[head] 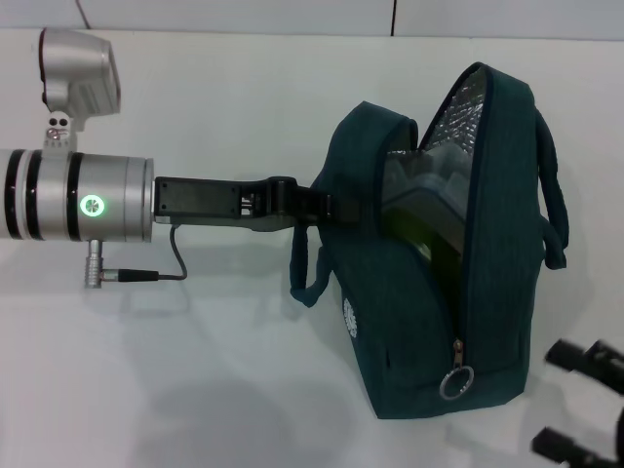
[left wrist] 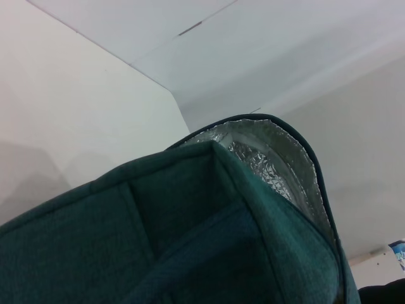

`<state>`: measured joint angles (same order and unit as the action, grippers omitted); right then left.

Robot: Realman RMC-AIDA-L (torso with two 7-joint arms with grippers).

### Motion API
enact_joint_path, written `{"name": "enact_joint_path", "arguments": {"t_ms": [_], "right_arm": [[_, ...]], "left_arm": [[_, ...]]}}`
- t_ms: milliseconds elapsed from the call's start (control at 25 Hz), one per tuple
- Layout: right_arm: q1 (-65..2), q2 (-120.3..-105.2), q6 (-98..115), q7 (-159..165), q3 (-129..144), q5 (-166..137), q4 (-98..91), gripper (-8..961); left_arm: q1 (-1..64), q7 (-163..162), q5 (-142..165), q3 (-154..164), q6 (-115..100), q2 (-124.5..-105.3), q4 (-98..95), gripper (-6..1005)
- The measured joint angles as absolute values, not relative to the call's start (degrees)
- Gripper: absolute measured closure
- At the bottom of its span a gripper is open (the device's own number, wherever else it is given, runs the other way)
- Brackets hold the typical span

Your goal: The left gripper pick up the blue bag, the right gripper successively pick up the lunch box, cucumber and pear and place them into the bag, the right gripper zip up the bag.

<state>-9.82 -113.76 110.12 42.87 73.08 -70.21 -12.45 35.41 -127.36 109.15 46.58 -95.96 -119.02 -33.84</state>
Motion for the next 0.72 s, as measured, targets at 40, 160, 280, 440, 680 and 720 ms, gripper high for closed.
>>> {"name": "enact_joint_path", "arguments": {"t_ms": [40, 160, 280, 440, 680, 720], "right_arm": [[-9.89, -113.98, 108.94, 42.36, 73.08, -71.17, -12.19, 126], [-9.98, -114.55, 105.59, 41.82, 73.34, -72.31, -12.01, 126], [-10.94, -114.99, 102.02, 41.3, 74.44, -73.02, -11.99, 127], [-13.06, -115.43, 98.6, 41.17, 76.35, -73.27, -12.0, 127], [-15.45, -115.74, 97.16, 41.57, 77.36, -73.24, -11.98, 127], [-15.51, -115.78, 96.97, 41.57, 77.37, -73.14, -11.98, 127]], "left_arm": [[35.41, -127.36, 109.15, 46.58, -95.96, -119.03, -33.84, 908], [35.43, -127.36, 109.16, 46.58, -95.96, -119.09, -33.84, 907], [35.46, -127.36, 109.16, 46.58, -95.96, -119.16, -33.84, 907], [35.43, -127.36, 109.16, 46.58, -95.96, -119.25, -33.84, 907], [35.39, -127.36, 109.16, 46.58, -95.97, -119.26, -33.83, 906], [35.39, -127.36, 109.16, 46.58, -95.97, -119.26, -33.82, 906]]}}
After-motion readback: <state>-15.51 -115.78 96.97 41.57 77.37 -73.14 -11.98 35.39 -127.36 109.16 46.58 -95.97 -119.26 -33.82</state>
